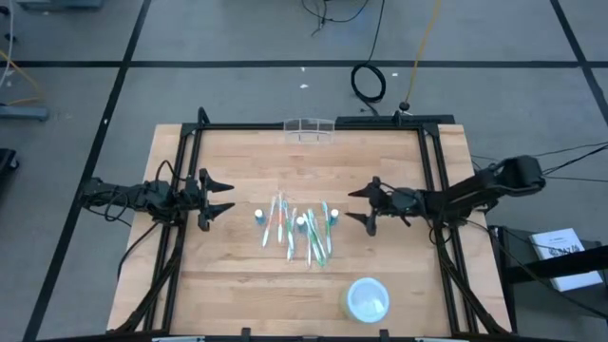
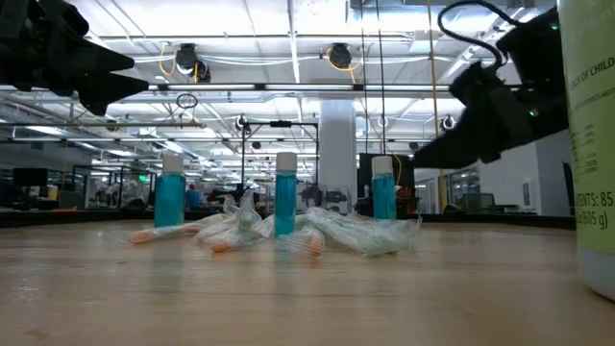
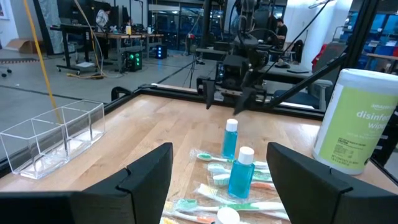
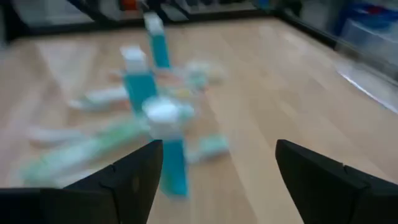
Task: Pick & Place toothbrushing station
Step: Put the blue mouthwash into the transparent organizer
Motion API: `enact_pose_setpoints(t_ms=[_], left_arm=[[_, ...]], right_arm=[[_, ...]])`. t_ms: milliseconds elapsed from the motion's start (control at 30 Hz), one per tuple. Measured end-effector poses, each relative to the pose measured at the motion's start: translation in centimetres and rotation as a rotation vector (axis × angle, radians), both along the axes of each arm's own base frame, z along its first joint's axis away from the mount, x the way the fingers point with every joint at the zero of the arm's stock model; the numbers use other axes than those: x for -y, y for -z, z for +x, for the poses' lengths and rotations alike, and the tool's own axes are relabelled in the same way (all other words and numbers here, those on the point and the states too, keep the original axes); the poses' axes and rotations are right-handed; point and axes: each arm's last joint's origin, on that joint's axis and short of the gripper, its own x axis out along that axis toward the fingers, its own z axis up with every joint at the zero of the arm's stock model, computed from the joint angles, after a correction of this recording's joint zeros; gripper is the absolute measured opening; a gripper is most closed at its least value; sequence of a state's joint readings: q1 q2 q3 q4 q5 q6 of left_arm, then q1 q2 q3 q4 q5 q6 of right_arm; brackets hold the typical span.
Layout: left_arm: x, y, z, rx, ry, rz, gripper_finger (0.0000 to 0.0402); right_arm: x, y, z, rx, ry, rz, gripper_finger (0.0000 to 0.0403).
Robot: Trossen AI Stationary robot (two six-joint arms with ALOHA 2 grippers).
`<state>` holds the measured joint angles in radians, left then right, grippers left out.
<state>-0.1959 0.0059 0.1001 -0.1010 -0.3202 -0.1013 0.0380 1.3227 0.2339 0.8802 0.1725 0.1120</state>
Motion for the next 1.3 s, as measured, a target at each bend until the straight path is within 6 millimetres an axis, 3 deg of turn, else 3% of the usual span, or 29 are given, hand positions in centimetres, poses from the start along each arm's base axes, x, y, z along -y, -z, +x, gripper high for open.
enact_pose_setpoints(t_ms=[233,433,667,1300], left_arm=[[0.0,0.0,0.0,-0.001,0.000,0.000,0.0267],[0.0,0.0,0.0,-0.001,0.003,0.000,0.0267],[0.0,0.0,0.0,-0.002,0.004,0.000,0.0267],[0.0,0.0,0.0,-0.001,0.004,0.000,0.0267]], right_arm=[[-0.5,0.5,3.1,-0.049,-0.083,0.037,0.0305],[-1.0,1.4,4.4,-0.097,-0.117,0.026,0.0304],[-1.0,1.3,4.8,-0.073,-0.118,0.024,0.0292],[-1.1,0.8,4.9,-0.030,-0.121,0.008,0.0182]])
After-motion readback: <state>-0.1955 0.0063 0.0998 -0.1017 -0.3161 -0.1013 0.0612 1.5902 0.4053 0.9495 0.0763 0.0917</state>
